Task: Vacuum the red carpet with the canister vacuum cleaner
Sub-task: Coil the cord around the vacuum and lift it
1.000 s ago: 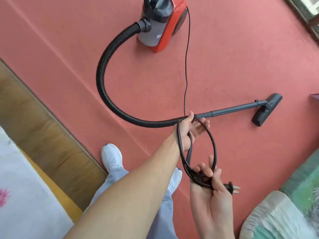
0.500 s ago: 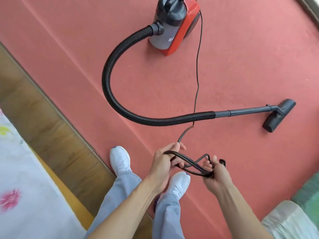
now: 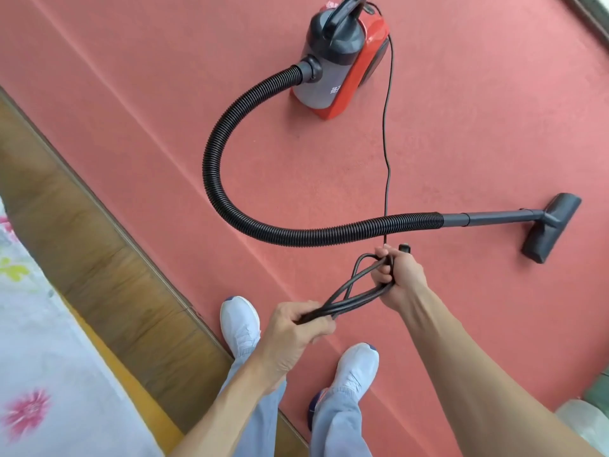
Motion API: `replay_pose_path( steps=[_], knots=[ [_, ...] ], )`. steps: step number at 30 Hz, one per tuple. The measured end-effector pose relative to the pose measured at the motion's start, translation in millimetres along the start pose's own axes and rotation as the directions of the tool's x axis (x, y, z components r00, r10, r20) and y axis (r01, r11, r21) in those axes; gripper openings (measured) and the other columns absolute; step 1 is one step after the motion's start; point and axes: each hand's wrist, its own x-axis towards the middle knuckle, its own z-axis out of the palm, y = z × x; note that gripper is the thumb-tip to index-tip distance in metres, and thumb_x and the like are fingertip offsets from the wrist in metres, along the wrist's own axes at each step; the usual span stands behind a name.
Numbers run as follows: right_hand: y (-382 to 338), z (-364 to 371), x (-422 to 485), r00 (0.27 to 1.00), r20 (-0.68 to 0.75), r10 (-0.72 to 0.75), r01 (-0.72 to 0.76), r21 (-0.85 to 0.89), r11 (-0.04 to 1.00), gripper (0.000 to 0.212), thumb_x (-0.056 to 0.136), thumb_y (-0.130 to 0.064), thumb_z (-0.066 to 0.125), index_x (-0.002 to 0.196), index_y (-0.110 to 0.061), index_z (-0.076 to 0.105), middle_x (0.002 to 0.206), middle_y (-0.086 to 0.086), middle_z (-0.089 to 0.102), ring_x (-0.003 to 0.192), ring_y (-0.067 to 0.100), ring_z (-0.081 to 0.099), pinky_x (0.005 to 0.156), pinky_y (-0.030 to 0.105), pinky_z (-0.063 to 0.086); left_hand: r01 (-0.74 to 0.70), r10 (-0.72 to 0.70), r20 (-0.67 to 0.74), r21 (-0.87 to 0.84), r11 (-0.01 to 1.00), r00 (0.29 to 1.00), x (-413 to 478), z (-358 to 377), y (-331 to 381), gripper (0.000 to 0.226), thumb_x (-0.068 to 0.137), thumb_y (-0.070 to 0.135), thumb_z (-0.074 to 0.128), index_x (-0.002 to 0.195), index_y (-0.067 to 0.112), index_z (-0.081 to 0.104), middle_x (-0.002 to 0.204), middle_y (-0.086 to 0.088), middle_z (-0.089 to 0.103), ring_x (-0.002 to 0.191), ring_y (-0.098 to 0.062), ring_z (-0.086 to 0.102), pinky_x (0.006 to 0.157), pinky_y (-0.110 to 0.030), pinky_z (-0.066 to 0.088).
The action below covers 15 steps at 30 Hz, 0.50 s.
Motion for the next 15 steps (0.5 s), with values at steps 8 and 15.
replay_pose_path(
  steps=[8,15],
  knots=[
    [-7.8,1.1,-84.3,0.982,0.136,-0.130,0.175,-0.404,0.898,0.026,0.094,-0.006,0.042,0.104,0.002,0.065,0.053,-0.005,0.029,0.040,0.010,0.026,0.033,0.018,0.025,0.040,-0.303,-0.480,-0.484,0.874,0.823,14.4,21.3,-11.3,0.022,0.096,0.014,0.064,0.075,0.014,0.070,0.056,-0.001,0.048,0.045,-0.011,0.051,0.060,-0.032,0.046],
    [-37.6,2.9,-142.4,0.966,0.177,-0.187,0.245,-0.412,0.878,0.034,0.089,-0.007,0.044,0.106,0.011,0.066,0.055,-0.002,0.020,0.045,0.013,0.022,0.035,0.020,0.028,0.257,-0.434,-0.070,-0.717,0.648,0.898,64.6,52.2,33.2,0.042,0.093,0.057,0.055,0.100,0.016,0.061,0.083,-0.001,0.068,0.057,-0.017,0.066,0.070,-0.033,0.052]
  ],
)
